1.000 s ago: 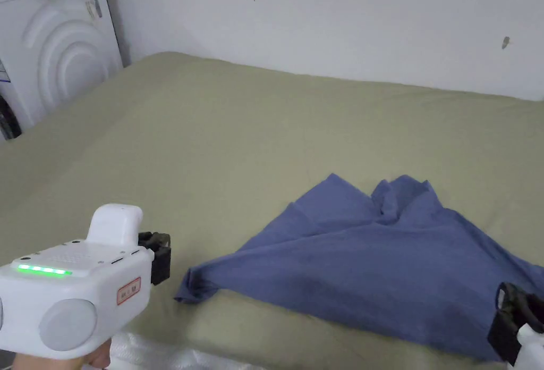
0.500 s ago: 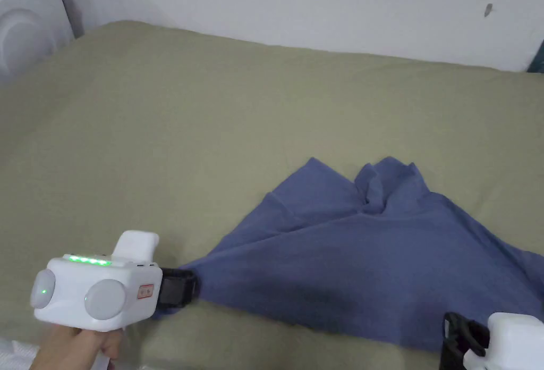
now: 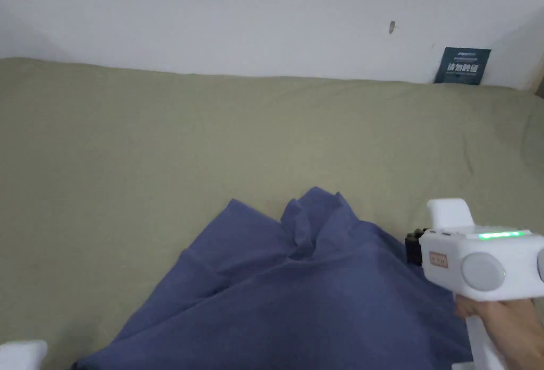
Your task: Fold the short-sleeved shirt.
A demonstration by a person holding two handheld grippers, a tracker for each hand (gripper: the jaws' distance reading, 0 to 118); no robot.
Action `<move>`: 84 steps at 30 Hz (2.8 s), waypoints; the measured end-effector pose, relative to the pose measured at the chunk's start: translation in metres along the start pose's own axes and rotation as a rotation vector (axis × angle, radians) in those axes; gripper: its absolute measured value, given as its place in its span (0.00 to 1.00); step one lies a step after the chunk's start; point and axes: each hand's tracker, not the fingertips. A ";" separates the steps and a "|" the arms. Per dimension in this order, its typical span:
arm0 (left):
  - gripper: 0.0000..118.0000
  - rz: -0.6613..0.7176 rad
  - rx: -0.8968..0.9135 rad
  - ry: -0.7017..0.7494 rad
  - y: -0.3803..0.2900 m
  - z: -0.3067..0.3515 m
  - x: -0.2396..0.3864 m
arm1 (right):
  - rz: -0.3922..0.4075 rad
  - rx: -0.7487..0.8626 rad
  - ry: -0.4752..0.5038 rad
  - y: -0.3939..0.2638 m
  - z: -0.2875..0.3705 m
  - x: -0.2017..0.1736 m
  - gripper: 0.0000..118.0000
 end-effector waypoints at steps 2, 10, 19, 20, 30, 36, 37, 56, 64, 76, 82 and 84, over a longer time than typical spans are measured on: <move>0.03 -0.006 -0.004 0.010 0.000 -0.001 0.005 | 0.032 -0.064 0.013 0.025 -0.039 0.008 0.39; 0.03 0.022 -0.017 -0.008 0.002 -0.012 -0.015 | 0.136 -0.330 0.049 0.034 -0.138 0.000 0.93; 0.03 0.019 -0.026 0.005 0.003 -0.012 -0.004 | 0.160 -0.227 0.107 0.029 -0.060 -0.020 0.02; 0.03 0.020 -0.027 0.005 0.004 -0.011 -0.005 | 0.153 -0.222 0.121 0.028 -0.047 -0.018 0.02; 0.03 0.049 0.196 -0.007 0.076 0.083 0.032 | 0.087 0.188 0.090 0.097 0.160 0.035 0.02; 0.02 -0.027 0.376 0.026 0.153 0.160 0.068 | 0.066 0.389 0.049 0.140 0.286 0.065 0.02; 0.02 -0.032 0.406 0.023 0.167 0.173 0.072 | 0.047 0.425 0.034 0.146 0.302 0.071 0.02; 0.02 -0.078 0.591 0.203 0.319 0.284 0.131 | -0.131 0.588 -0.051 0.233 0.348 0.098 0.02; 0.02 -0.053 0.597 0.237 0.364 0.260 0.131 | -0.089 0.578 -0.070 0.281 0.308 0.092 0.02; 0.02 -0.054 0.664 0.306 0.464 0.223 0.147 | -0.100 0.596 -0.072 0.395 0.250 0.104 0.02; 0.02 -0.029 0.690 0.322 0.501 0.191 0.153 | -0.096 0.645 -0.103 0.423 0.233 0.096 0.02; 0.02 -0.026 0.685 0.327 0.511 0.178 0.153 | -0.094 0.646 -0.106 0.427 0.223 0.093 0.02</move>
